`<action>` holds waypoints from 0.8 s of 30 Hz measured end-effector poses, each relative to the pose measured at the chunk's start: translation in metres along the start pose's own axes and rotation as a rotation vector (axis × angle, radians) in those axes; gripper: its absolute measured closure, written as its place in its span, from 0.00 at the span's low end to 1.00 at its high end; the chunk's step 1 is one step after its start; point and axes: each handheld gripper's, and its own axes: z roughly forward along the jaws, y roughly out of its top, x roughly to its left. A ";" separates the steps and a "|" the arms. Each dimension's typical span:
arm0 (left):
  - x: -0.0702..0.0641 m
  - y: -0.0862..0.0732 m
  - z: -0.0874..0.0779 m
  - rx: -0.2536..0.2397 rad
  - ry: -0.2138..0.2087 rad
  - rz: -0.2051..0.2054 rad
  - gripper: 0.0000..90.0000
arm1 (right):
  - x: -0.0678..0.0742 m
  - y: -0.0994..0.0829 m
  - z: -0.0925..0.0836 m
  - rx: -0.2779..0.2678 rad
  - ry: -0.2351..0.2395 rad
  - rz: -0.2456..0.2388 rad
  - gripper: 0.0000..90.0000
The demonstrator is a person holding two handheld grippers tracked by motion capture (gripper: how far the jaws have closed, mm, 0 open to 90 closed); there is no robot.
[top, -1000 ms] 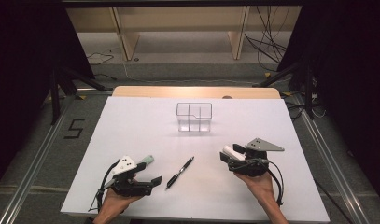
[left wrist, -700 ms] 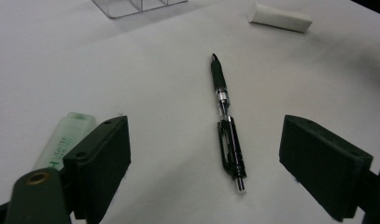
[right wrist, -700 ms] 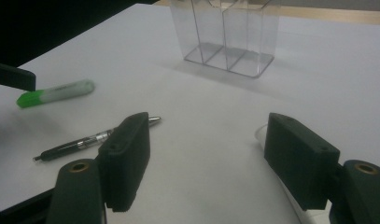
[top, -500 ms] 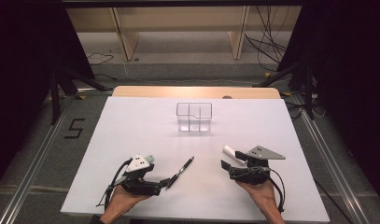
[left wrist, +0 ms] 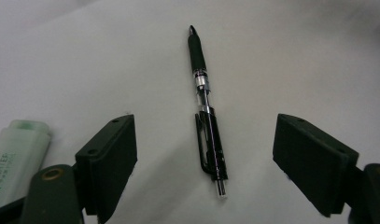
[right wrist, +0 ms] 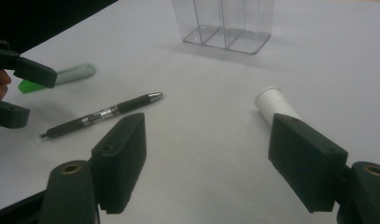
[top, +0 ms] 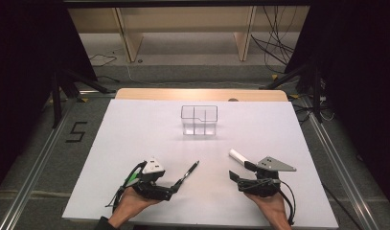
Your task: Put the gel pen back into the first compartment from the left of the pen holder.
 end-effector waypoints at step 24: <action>-0.016 0.024 0.028 0.148 0.070 0.079 0.60 | 0.002 -0.004 -0.003 0.007 0.016 -0.007 0.32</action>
